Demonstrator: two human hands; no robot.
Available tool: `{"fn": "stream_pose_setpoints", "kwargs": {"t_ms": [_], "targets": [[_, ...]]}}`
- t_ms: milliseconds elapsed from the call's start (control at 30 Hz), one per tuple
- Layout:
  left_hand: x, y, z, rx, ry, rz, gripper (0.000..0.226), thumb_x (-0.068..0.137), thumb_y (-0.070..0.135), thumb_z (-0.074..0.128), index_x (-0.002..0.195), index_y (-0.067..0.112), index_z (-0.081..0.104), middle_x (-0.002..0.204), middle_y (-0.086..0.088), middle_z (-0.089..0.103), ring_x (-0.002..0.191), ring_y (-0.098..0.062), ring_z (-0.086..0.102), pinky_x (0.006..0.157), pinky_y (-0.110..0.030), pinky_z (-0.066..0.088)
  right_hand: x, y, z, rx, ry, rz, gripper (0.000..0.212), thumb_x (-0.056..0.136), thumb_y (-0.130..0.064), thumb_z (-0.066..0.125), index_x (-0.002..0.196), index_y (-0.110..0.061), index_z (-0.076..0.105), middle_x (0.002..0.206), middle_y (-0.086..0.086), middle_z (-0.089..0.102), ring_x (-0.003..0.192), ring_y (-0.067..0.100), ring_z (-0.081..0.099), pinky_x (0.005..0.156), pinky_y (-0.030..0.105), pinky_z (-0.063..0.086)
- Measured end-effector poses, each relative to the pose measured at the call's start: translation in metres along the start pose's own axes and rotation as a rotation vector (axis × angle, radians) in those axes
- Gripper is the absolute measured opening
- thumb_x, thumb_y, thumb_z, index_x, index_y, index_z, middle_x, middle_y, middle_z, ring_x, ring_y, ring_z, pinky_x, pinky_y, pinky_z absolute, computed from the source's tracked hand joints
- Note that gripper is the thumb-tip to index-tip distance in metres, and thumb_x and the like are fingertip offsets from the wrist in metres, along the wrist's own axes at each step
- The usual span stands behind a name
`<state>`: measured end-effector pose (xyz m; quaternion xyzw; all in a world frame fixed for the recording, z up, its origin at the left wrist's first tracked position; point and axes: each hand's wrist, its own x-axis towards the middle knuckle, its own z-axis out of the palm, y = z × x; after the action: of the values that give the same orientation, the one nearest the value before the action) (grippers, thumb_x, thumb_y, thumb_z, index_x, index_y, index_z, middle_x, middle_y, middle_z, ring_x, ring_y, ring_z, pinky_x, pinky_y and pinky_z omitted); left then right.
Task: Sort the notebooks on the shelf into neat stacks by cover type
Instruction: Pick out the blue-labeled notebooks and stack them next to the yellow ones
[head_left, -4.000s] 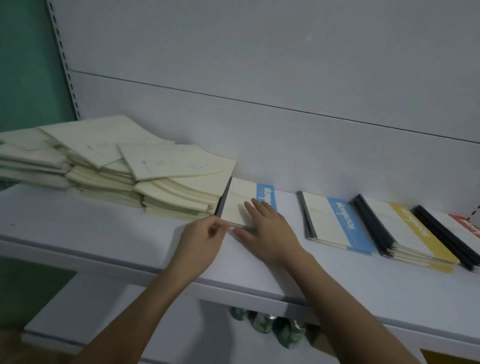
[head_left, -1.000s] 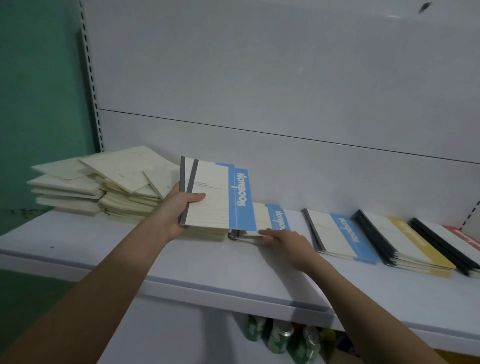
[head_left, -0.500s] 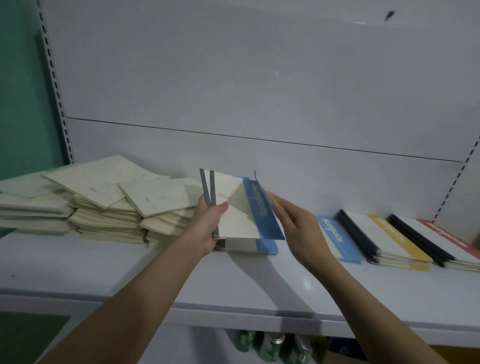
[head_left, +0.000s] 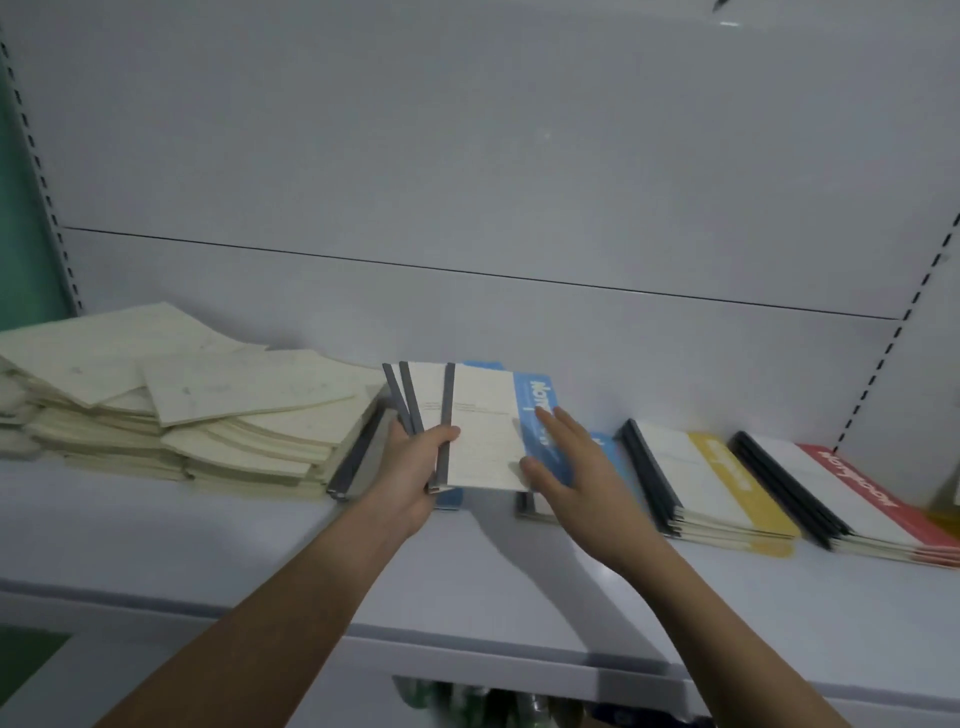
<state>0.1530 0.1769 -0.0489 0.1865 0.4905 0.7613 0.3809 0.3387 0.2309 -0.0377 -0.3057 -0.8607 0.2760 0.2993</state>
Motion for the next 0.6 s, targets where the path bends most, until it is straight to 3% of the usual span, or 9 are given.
{"fn": "stream_pose_setpoints", "kwargs": {"t_ms": [67, 167, 233, 367, 467, 600], "targets": [[0.0, -0.013, 0.02, -0.005, 0.042, -0.06, 0.041, 0.092, 0.003, 0.055, 0.132, 0.008, 0.048, 0.115, -0.014, 0.069, 0.09, -0.026, 0.069, 0.051, -0.027, 0.054, 0.0, 0.017, -0.014, 0.156, 0.084, 0.157, 0.061, 0.096, -0.035, 0.056, 0.15, -0.024, 0.028, 0.145, -0.006, 0.037, 0.13, 0.01, 0.039, 0.109, 0.033, 0.035], [-0.006, -0.028, 0.05, 0.162, 0.03, -0.091, 0.033, 0.096, 0.007, 0.046, 0.129, 0.006, 0.049, 0.113, -0.015, 0.067, 0.082, -0.024, 0.065, 0.045, -0.025, 0.049, -0.001, 0.045, -0.026, 0.279, 0.055, 0.306, 0.056, 0.095, -0.027, 0.056, 0.146, -0.02, 0.034, 0.137, 0.0, 0.047, 0.115, 0.019, 0.056, 0.1, 0.04, 0.047], [-0.009, -0.037, 0.064, 0.275, -0.006, -0.093, 0.033, 0.099, 0.008, 0.041, 0.13, 0.008, 0.049, 0.117, -0.013, 0.066, 0.086, -0.023, 0.065, 0.051, -0.028, 0.05, -0.003, 0.058, -0.026, 0.213, 0.049, 0.32, 0.052, 0.096, -0.023, 0.053, 0.145, -0.016, 0.036, 0.138, 0.003, 0.046, 0.116, 0.019, 0.053, 0.098, 0.034, 0.044], [-0.002, -0.049, 0.08, 0.497, 0.03, 0.033, 0.034, 0.099, 0.002, 0.043, 0.132, 0.007, 0.049, 0.125, -0.014, 0.062, 0.1, -0.025, 0.061, 0.077, -0.032, 0.05, 0.001, 0.071, -0.021, 0.105, 0.039, 0.305, 0.038, 0.098, -0.009, 0.046, 0.136, -0.006, 0.043, 0.125, 0.005, 0.047, 0.104, 0.019, 0.049, 0.084, 0.022, 0.037], [0.008, -0.056, 0.083, 0.662, 0.119, 0.097, 0.034, 0.098, 0.007, 0.05, 0.131, 0.009, 0.047, 0.12, -0.008, 0.062, 0.102, -0.024, 0.06, 0.072, -0.029, 0.049, 0.017, 0.08, -0.012, -0.002, 0.06, 0.275, 0.034, 0.095, -0.008, 0.046, 0.129, -0.004, 0.045, 0.127, 0.014, 0.049, 0.111, 0.031, 0.053, 0.094, 0.037, 0.045], [0.022, -0.074, 0.084, 0.878, 0.126, 0.05, 0.022, 0.09, 0.018, 0.052, 0.099, 0.004, 0.067, 0.1, -0.02, 0.067, 0.08, -0.025, 0.058, 0.063, -0.032, 0.046, 0.022, 0.09, 0.007, -0.314, 0.03, 0.314, 0.055, 0.094, -0.027, 0.04, 0.143, -0.003, 0.031, 0.134, 0.017, 0.044, 0.123, 0.034, 0.041, 0.102, 0.041, 0.036]]}}
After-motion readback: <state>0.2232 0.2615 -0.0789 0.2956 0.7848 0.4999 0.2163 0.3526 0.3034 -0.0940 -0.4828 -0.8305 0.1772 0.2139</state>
